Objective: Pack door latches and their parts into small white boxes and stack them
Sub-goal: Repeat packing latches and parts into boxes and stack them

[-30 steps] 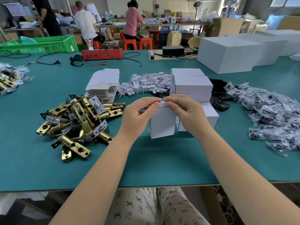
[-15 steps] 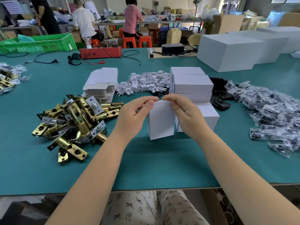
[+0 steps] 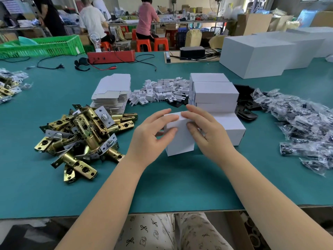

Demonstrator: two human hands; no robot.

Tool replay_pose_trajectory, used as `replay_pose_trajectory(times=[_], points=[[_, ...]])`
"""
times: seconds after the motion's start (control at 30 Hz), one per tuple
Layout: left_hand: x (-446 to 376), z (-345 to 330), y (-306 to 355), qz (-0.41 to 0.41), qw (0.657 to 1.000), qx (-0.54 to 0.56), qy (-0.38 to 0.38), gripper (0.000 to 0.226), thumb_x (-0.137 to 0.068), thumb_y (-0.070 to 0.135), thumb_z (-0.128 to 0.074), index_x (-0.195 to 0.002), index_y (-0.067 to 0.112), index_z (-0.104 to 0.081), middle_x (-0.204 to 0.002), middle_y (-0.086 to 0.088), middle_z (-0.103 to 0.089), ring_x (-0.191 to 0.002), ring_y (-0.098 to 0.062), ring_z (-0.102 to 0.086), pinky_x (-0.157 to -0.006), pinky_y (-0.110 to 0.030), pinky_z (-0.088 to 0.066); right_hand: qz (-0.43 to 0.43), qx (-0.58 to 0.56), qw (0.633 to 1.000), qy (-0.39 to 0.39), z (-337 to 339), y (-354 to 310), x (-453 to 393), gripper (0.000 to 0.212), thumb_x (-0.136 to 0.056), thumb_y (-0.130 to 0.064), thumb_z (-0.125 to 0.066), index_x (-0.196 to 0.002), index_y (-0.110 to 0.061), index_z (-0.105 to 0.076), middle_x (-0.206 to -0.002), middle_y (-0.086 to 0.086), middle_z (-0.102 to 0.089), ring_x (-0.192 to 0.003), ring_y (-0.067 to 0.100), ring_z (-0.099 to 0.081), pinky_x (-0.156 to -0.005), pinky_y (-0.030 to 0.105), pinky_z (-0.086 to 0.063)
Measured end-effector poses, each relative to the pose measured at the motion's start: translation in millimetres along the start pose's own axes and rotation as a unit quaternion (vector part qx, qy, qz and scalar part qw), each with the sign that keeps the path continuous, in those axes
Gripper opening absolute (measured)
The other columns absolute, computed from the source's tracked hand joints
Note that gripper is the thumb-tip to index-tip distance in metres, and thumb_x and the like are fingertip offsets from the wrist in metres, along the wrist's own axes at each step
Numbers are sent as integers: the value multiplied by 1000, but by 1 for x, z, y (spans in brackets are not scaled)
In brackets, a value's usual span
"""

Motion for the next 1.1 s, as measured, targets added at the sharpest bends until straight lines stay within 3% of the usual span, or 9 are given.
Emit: replay_pose_trajectory(times=[0.17, 0.27, 0.37, 0.43, 0.57, 0.67, 0.73, 0.87, 1.1], points=[[-7, 8, -3, 128, 981, 132, 56, 31, -88, 13, -69, -103, 39, -66, -106, 8, -66, -83, -12, -68, -73, -26, -58, -41, -3, 999, -12, -2, -2, 7, 76, -86, -24, -70, -136, -45, -17, -149, -13, -11, -114, 3, -47, -96, 13, -36], [-10, 10, -11, 262, 900, 325, 126, 26, -89, 10, -67, -102, 32, -69, -96, 6, -68, -81, -13, -70, -61, -35, -60, -36, 29, 998, 36, 5, -9, 18, 82, -80, -40, -70, -145, -23, -23, -144, -6, -18, -119, 1, -38, -99, 3, -27], [-12, -5, -10, 342, 820, 437, 138, 22, -93, 11, -61, -109, 25, -67, -101, -6, -62, -85, -18, -67, -63, -39, -59, -88, 7, 991, 101, 10, -12, 31, 87, -77, -45, -69, -146, -10, -27, -143, -6, -23, -132, 13, -35, -109, 22, -31], [-12, -24, -1, 365, 805, 453, 115, 18, -94, 9, -57, -100, 19, -70, -97, -5, -67, -87, -19, -67, -64, -38, -59, -123, -51, 981, 139, 14, -10, 34, 73, -84, -31, -70, -144, -11, -34, -138, -3, -36, -125, 11, -44, -106, 26, -39], [-10, -55, 15, 377, 858, 346, 35, 23, -94, 13, -52, -87, 25, -69, -77, 15, -68, -82, -11, -61, -77, -30, -54, -193, -80, 964, 165, 35, 14, 33, 53, -94, -20, -58, -144, -21, -38, -113, -22, -52, -99, -17, -49, -83, 2, -35], [-10, -67, 21, 346, 900, 261, -51, 26, -97, 20, -46, -100, 38, -65, -84, 33, -66, -76, 16, -56, -71, -4, -42, -207, -44, 968, 133, 53, 33, 29, 50, -97, -21, -53, -145, -22, -38, -97, -16, -53, -82, -17, -47, -72, -1, -34], [-10, -75, 26, 341, 900, 254, -92, 29, -98, 21, -43, -115, 37, -60, -97, 29, -65, -79, 21, -53, -61, 3, -36, -221, -48, 968, 111, 61, 42, 25, 49, -98, -23, -50, -146, -25, -36, -111, -14, -58, -93, -14, -47, -77, 5, -34], [-12, -90, 33, 344, 904, 205, -148, 38, -95, 17, -43, -131, 31, -46, -117, 4, -61, -79, -1, -52, -53, 0, -37, -257, -67, 958, 110, 72, 62, 28, 49, -99, -24, -49, -145, -31, -35, -109, -6, -62, -88, -2, -54, -66, 1, -37], [-8, -101, 27, 341, 903, 196, -175, 51, -93, 13, -42, -140, 31, -38, -123, -4, -59, -77, -5, -45, -51, -1, -36, -291, -61, 947, 119, 68, 76, 37, 51, -100, -22, -47, -148, -24, -31, -99, -33, -46, -82, -32, -42, -65, -7, -31]])
Point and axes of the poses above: each hand's wrist, its own x-axis away from the middle knuckle, its own z-axis out of the back of the hand, y = z × x, the point moved 5 cm from there along -x, towards the middle knuckle
